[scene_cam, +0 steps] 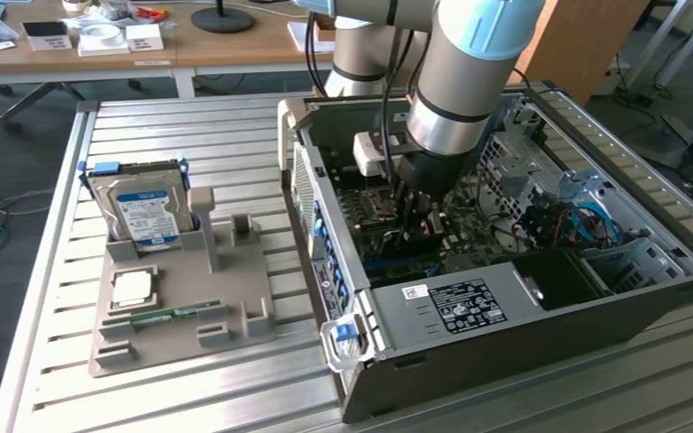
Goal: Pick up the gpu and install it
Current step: 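Insert the gpu into the slot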
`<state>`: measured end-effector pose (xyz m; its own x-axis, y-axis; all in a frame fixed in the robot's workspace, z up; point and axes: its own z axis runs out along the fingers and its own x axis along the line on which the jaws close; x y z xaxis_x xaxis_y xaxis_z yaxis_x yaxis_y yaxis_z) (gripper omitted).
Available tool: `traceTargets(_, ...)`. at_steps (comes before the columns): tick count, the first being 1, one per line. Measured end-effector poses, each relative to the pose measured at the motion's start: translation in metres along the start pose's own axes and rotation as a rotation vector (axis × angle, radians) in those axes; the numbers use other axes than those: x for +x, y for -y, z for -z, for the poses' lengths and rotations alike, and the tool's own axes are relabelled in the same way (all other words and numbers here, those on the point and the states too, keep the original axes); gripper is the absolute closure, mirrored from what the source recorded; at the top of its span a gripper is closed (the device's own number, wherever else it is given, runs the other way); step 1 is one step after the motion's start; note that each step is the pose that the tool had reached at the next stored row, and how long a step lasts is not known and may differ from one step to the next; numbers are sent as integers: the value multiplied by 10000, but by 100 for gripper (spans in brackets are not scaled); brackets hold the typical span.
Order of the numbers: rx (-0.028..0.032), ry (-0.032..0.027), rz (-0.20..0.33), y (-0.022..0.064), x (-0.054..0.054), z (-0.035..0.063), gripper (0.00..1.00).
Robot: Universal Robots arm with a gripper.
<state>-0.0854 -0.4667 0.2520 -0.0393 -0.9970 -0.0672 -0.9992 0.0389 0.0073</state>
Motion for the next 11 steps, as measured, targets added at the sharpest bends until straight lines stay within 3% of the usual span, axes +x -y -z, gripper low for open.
traceTargets(11,1,-1,0,-4,1,-12,73)
